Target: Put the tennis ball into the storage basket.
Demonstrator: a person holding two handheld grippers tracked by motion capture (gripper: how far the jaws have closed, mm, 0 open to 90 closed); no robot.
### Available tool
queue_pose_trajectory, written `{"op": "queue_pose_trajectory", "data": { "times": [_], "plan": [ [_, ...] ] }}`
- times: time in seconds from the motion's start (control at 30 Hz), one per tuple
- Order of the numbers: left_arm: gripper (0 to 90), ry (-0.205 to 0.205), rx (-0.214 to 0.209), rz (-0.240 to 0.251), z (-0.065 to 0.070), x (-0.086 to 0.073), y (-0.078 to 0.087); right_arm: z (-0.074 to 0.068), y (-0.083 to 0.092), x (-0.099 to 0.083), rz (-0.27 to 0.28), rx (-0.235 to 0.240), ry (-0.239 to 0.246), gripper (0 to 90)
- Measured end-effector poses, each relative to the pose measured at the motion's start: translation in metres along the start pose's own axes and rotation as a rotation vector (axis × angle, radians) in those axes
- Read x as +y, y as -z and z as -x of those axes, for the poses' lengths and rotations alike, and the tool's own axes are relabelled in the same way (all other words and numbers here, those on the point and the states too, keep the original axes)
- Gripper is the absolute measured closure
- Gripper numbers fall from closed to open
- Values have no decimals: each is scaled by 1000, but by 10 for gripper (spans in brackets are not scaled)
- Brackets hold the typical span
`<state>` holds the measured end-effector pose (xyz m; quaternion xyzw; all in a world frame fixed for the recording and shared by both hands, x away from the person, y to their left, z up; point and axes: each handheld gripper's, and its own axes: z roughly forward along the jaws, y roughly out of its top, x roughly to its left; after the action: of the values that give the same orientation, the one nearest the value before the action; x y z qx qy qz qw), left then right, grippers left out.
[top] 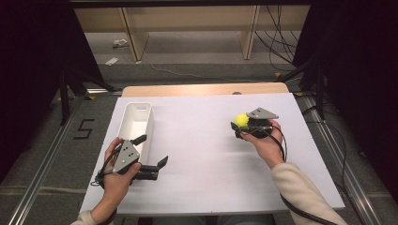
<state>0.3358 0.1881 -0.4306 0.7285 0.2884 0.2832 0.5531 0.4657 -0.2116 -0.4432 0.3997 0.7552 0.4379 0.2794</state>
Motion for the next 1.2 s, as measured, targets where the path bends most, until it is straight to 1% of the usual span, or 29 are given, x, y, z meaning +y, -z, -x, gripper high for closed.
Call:
{"op": "queue_pose_trajectory", "data": {
  "times": [0.03,0.17,0.27,0.4,0.43,0.47,0.77,0.83,1.1,1.2],
  "plan": [
    [0,-10,6,3,-1,0,0,0,0,0,0,1,2,260],
    [0,-12,5,2,-1,0,0,-3,0,2,3,6,3,260],
    [0,-9,6,3,-1,0,0,-5,0,3,6,18,-9,260],
    [0,-11,6,2,0,0,0,-9,0,4,8,26,-3,260],
    [0,2,-1,-3,0,0,0,-9,0,5,9,29,-2,260],
    [0,-12,5,2,-1,0,0,-10,0,5,9,31,-2,260],
    [0,-9,7,1,-1,0,0,-18,-1,9,18,53,4,260],
    [0,-14,6,2,-1,0,0,-19,-1,9,19,55,7,260],
    [0,-10,6,2,0,0,0,-22,0,11,22,63,5,260],
    [0,-13,5,1,0,0,0,-24,0,13,27,72,2,260]
  ]
}}
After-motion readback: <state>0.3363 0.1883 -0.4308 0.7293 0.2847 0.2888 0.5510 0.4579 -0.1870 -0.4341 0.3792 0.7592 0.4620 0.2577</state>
